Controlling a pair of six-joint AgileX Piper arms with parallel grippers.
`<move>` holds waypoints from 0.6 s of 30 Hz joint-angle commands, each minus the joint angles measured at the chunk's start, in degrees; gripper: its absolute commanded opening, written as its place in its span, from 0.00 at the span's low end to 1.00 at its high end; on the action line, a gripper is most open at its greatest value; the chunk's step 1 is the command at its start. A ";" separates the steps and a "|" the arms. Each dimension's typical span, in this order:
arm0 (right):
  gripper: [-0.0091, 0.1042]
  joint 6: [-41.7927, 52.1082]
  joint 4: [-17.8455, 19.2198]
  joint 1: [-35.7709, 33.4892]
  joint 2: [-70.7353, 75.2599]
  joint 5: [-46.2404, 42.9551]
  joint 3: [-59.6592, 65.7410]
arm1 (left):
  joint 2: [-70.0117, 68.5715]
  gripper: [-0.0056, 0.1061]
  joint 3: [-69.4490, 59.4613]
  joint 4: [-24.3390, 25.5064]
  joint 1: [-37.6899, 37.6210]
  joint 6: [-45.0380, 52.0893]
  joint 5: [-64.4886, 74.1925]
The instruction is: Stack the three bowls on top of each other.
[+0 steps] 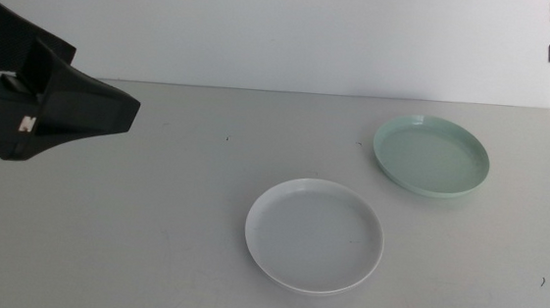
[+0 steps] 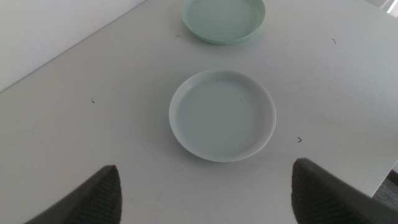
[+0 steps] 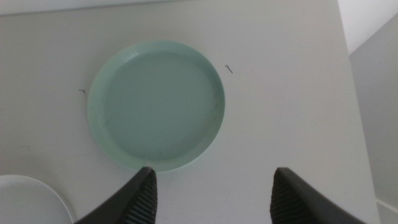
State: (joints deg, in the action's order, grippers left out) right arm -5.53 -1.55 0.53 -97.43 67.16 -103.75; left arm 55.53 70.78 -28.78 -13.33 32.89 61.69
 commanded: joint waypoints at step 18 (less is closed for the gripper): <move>0.58 -0.03 -2.25 2.37 -19.59 -4.51 -5.50 | -0.72 0.99 1.79 -1.92 0.05 -0.68 -2.66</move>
State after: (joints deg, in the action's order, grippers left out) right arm -5.53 -3.90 2.22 -119.57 64.12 -106.71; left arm 55.53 70.78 -28.64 -13.33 32.89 61.69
